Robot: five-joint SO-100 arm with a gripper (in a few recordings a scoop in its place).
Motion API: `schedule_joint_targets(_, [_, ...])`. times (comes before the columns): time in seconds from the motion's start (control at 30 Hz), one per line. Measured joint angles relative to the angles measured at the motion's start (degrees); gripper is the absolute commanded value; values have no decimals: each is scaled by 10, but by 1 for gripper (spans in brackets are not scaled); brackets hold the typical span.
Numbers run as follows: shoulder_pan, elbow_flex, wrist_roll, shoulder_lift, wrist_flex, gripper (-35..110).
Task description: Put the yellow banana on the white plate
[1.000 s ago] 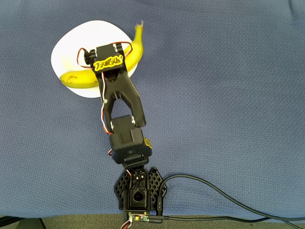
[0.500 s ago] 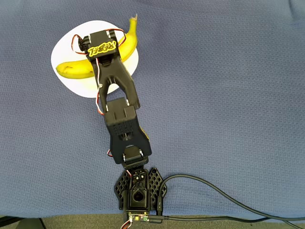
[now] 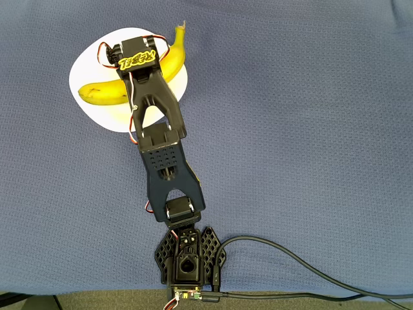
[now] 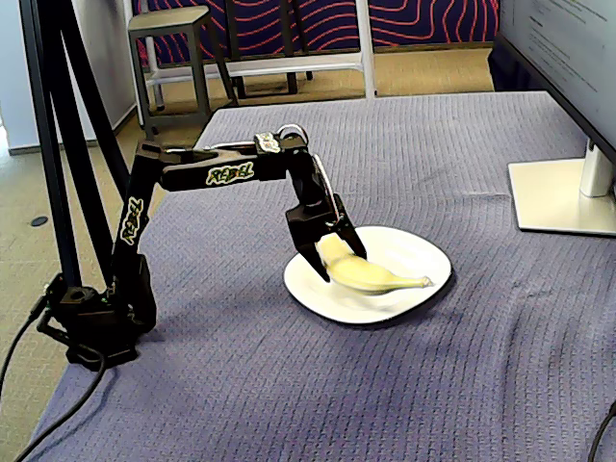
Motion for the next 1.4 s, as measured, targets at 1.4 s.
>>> schedule_joint_targets(1.4, [10, -40, 32, -36, 24, 20])
